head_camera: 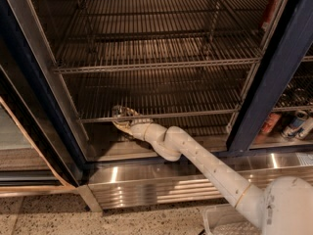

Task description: Pick redbull can from bottom shelf of fridge

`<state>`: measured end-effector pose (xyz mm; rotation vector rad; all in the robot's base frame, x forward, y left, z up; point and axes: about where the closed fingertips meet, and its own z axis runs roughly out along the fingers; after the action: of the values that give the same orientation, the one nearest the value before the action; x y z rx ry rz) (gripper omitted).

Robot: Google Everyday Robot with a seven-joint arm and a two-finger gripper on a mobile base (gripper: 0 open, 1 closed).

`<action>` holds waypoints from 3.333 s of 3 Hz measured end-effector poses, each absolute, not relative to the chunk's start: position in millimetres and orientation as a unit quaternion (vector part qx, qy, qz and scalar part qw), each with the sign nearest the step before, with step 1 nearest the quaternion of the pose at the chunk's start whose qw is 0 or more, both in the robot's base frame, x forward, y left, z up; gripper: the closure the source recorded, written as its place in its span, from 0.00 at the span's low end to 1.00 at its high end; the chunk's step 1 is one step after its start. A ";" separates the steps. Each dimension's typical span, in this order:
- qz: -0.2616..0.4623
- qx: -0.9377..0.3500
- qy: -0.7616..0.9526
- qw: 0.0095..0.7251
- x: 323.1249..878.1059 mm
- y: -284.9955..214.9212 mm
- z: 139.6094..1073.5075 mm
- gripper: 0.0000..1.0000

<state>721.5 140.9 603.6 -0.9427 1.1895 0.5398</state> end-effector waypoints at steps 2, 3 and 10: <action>0.220 -0.452 0.518 0.692 707.2 142.1 624.6 1.00; 0.223 -0.455 0.517 0.690 705.1 143.6 621.6 1.00; 0.313 -0.515 0.509 0.614 606.9 172.2 611.9 1.00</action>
Offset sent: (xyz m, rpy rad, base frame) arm -0.0114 -0.0002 0.0157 -0.0495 -0.0411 0.0093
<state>606.9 172.2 611.9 -1.1880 1.1740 0.7216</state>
